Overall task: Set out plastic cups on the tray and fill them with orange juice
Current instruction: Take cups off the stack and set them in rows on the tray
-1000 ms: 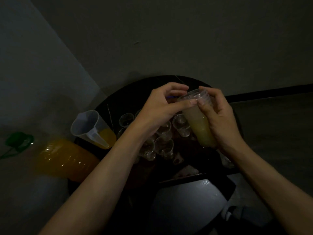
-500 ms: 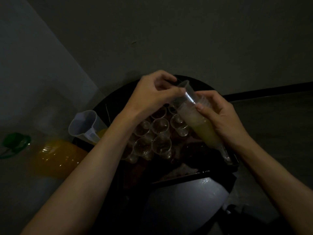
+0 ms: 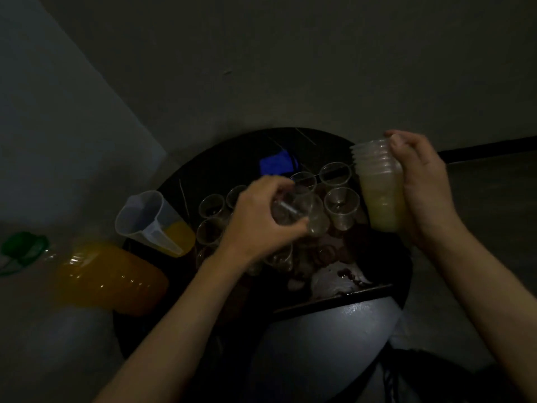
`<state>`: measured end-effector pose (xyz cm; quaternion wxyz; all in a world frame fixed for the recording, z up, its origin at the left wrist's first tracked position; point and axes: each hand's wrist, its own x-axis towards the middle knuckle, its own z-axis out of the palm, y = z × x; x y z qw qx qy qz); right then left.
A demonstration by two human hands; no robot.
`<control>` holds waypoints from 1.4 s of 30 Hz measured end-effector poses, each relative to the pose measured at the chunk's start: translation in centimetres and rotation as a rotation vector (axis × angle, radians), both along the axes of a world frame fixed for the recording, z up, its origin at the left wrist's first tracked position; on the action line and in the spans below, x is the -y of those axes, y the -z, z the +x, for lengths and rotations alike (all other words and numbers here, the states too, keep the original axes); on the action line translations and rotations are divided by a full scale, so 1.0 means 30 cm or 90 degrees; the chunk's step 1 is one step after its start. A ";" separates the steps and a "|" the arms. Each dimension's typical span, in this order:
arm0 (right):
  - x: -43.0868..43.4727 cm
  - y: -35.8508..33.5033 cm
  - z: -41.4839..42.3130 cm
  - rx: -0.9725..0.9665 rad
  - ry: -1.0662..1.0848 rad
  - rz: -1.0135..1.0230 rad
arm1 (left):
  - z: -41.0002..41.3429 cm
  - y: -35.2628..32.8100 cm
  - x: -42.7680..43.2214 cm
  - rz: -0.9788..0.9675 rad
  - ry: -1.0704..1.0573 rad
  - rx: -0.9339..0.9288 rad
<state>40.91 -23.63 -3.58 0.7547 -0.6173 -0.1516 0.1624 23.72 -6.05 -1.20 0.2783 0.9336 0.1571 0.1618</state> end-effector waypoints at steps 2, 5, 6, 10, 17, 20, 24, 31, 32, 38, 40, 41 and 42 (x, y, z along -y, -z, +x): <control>0.002 0.000 -0.005 -0.029 -0.013 0.031 | -0.009 0.064 0.025 0.020 0.024 -0.029; 0.004 -0.005 -0.014 -0.074 -0.028 0.075 | -0.022 0.143 0.047 0.037 0.030 -0.058; 0.004 -0.008 -0.017 -0.078 -0.028 0.079 | -0.024 0.164 0.051 0.047 0.030 -0.063; 0.004 -0.012 -0.017 -0.087 -0.028 0.084 | -0.025 0.221 0.064 0.084 0.044 -0.073; 0.002 -0.018 -0.022 -0.081 -0.038 0.090 | -0.014 0.283 0.069 0.169 0.043 -0.061; -0.004 -0.013 -0.025 -0.083 -0.036 0.091 | -0.012 0.300 0.065 0.164 0.038 -0.059; -0.009 -0.015 -0.031 -0.084 -0.046 0.095 | -0.008 0.317 0.056 0.148 0.030 -0.045; -0.010 -0.019 -0.040 -0.087 -0.053 0.086 | -0.001 0.328 0.048 0.151 0.035 -0.046; -0.011 -0.018 -0.042 -0.088 -0.053 0.088 | -0.001 0.329 0.047 0.149 0.035 -0.042; -0.019 -0.023 -0.052 -0.089 -0.052 0.091 | 0.001 0.333 0.046 0.157 0.031 -0.014; -0.019 -0.022 -0.052 -0.088 -0.054 0.091 | 0.001 0.333 0.045 0.165 0.035 -0.014; -0.018 -0.022 -0.052 -0.087 -0.055 0.090 | 0.000 0.334 0.043 0.168 0.037 -0.014; -0.019 -0.022 -0.052 -0.085 -0.056 0.088 | -0.001 0.335 0.042 0.169 0.039 -0.013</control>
